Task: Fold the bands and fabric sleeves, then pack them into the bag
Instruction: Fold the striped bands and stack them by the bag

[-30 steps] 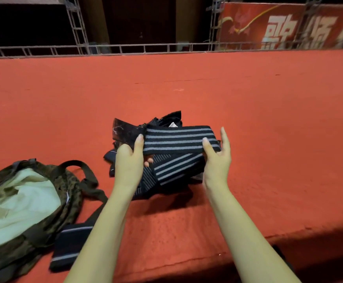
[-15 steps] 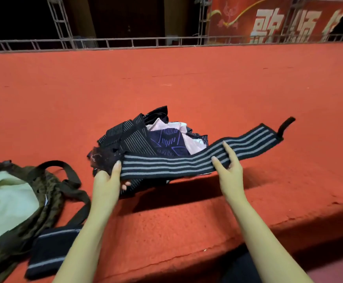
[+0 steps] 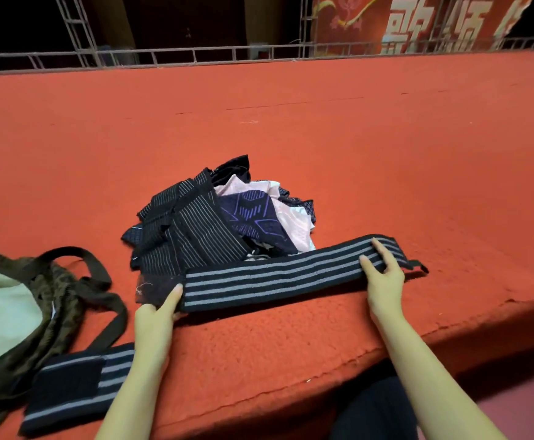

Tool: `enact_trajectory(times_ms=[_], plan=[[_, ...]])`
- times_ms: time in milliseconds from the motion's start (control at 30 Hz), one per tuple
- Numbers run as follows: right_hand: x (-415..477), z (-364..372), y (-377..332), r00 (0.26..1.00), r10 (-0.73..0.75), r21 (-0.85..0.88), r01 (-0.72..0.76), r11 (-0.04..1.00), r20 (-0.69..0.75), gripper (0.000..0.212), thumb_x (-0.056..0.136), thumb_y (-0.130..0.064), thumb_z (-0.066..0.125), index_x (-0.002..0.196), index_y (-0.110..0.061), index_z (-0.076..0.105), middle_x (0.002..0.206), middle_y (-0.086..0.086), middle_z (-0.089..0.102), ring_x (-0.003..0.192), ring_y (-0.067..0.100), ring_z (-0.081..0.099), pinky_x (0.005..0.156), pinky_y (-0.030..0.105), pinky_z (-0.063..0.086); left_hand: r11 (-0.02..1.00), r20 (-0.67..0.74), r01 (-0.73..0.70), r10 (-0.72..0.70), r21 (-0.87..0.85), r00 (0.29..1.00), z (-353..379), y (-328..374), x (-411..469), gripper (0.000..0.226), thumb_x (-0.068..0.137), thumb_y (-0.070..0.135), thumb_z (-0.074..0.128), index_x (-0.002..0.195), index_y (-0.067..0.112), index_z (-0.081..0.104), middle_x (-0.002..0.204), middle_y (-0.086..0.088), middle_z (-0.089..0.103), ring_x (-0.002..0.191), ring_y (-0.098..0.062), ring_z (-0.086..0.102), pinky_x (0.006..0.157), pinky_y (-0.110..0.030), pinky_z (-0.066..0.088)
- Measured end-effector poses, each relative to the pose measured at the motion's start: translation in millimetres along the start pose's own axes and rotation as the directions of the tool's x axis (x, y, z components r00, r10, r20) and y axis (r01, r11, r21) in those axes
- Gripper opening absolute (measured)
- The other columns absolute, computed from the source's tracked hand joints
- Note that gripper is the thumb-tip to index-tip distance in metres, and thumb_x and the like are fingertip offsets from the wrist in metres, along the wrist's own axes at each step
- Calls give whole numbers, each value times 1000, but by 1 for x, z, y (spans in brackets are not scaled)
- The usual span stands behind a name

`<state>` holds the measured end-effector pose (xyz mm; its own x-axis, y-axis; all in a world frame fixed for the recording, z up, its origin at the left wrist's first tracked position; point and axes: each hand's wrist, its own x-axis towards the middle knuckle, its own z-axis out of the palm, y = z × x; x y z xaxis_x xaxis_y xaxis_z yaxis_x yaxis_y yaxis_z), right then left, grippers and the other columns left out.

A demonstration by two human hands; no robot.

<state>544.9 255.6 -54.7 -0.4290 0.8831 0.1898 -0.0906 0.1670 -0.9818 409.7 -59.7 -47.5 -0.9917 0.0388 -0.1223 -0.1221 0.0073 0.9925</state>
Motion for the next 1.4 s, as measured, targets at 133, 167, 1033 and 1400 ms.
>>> enact_trajectory(times_ms=[133, 167, 1033, 1400], plan=[[1, -9, 11, 1000, 4, -81, -5, 997, -12, 45, 86, 10, 56, 129, -2, 54, 131, 13, 55, 120, 20, 51, 97, 6, 35, 996, 62, 4, -9, 86, 998, -12, -17, -1, 26, 83, 27, 71, 91, 3, 68, 80, -4, 72, 78, -22, 68, 78, -38, 55], [0, -9, 14, 1000, -9, -106, 8, 994, -7, 46, 85, 12, 54, 130, -2, 52, 132, 12, 54, 122, 20, 49, 95, 1, 32, 991, 57, 2, -10, 134, 998, -13, -19, -1, 26, 82, 29, 72, 84, 3, 68, 76, -4, 71, 74, -21, 67, 73, -36, 53], [-151, 162, -5, 566, -327, -183, 664, 725, 757, 45, 90, -7, 47, 134, -2, 50, 139, 6, 49, 127, 18, 49, 106, 8, 20, 863, 363, 447, -348, -237, 864, -52, 7, 17, 26, 97, 5, 39, 105, 0, 63, 99, -14, 71, 89, -24, 68, 76, -35, 57], [-179, 194, -12, 359, -415, -7, 763, 646, 836, 40, 91, -11, 42, 125, 3, 57, 132, 16, 55, 125, 20, 46, 113, 16, 18, 765, 451, 510, -323, -393, 832, -62, 4, 22, 39, 98, 24, 37, 105, -2, 65, 98, -18, 71, 88, -24, 70, 70, -36, 58]])
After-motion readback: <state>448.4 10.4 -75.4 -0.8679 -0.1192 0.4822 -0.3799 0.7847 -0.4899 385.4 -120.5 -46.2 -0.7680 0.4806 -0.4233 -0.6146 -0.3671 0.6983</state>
